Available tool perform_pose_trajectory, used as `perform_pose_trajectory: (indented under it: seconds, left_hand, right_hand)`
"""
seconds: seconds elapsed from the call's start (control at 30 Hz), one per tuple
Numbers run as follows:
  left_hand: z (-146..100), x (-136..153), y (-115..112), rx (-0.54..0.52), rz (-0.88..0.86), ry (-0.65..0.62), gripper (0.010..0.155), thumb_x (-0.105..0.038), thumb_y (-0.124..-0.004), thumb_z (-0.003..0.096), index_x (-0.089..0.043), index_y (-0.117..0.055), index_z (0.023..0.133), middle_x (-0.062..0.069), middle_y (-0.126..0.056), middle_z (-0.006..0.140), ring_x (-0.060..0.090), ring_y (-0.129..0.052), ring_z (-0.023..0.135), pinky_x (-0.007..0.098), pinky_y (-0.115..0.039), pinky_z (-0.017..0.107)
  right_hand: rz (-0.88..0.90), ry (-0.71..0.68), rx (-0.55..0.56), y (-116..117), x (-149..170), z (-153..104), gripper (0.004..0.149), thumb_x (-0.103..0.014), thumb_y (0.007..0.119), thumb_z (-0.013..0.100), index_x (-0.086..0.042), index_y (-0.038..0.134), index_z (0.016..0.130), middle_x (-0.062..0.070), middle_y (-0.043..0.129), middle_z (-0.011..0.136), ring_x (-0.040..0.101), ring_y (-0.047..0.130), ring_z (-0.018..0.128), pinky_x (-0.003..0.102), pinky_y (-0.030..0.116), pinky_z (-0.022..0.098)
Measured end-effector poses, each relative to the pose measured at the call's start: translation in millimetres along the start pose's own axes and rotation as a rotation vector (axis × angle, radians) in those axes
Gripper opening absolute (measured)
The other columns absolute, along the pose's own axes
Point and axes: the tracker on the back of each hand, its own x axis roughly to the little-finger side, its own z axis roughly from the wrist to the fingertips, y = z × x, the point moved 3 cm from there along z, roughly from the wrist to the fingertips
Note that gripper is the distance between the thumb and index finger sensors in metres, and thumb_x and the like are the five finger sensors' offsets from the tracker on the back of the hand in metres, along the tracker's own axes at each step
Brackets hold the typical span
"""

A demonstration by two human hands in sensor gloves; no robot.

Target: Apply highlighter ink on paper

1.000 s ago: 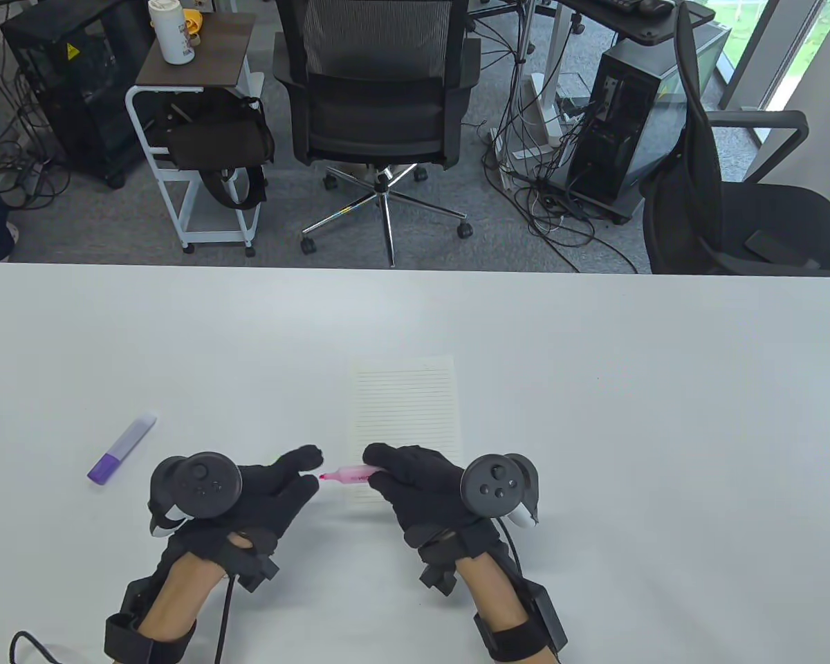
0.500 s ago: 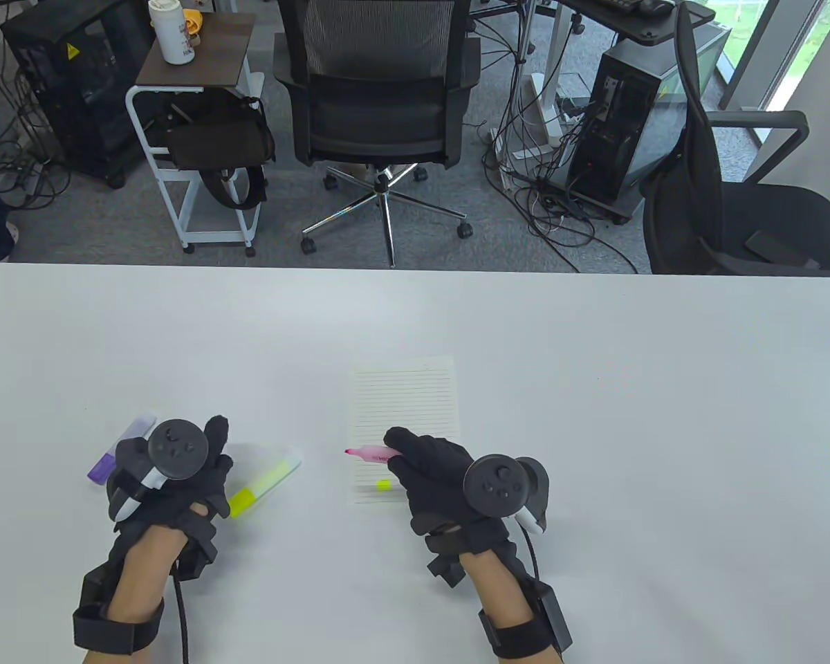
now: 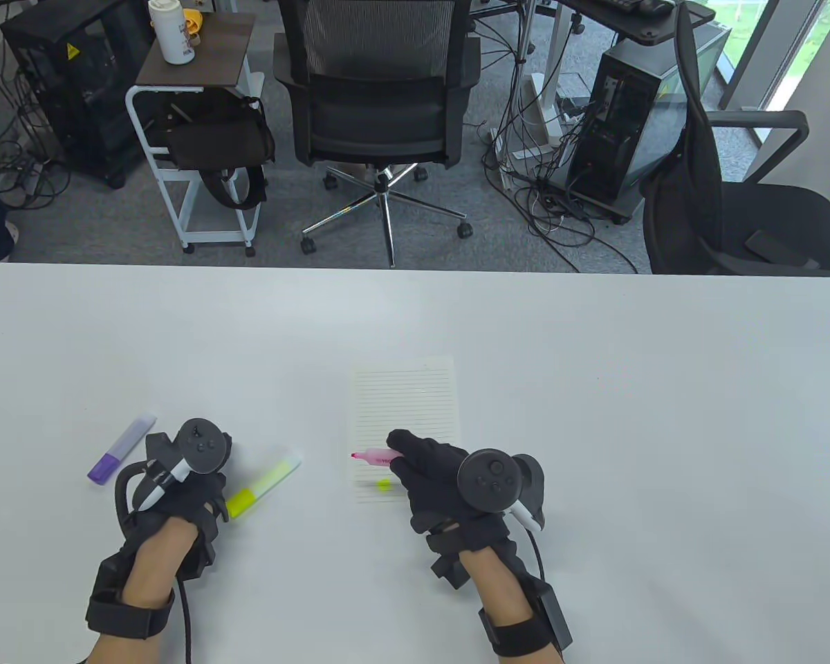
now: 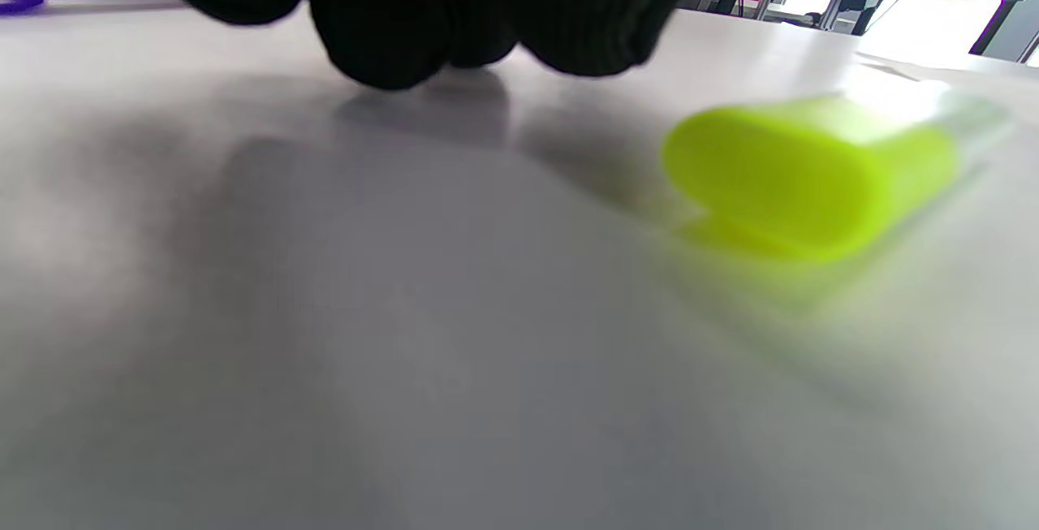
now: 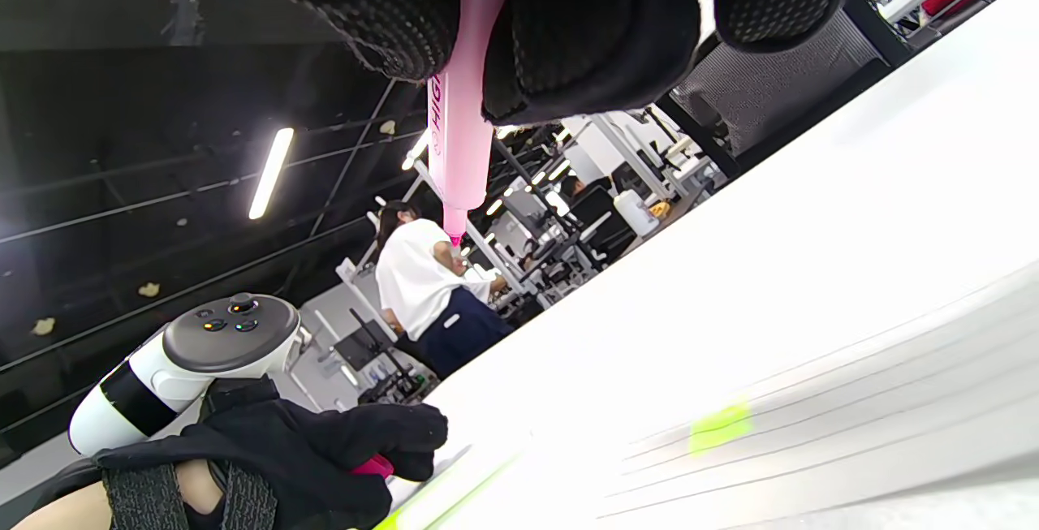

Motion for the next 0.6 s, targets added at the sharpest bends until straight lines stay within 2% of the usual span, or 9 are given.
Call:
perform_pose_trajectory:
  seconds: [0.37,0.6]
  left_hand:
    - [-0.1,-5.1,-3.0,0.007,0.036,-0.004,0.070,-0.029,-0.080,0.0442,-0.032,-0.048,0.106,0.000,-0.058,0.112,0.030,-0.077,0.084,0.054,-0.067,0.064]
    - [-0.9,-6.5,-3.7,0.016,0.042,-0.004,0.071,-0.031,-0.080,0.0444,-0.032,-0.044,0.106,0.001,-0.056,0.112,0.031,-0.075,0.087,0.054,-0.065,0.065]
  right_hand:
    - [0.015,0.038,-0.016,-2.6,4.7,0.4,0.047,-0.035,0.076,0.063,-0.026,0.061,0.106,0.013,0.086,0.079,0.027,0.090,0.049,0.064,0.061,0.069]
    - [0.025,0.082,0.012,-13.7,11.6,-0.7,0.043,-0.036,0.077,0.063,-0.026,0.068,0.103,0.014,0.091,0.072,0.024,0.092,0.041,0.062,0.067,0.066]
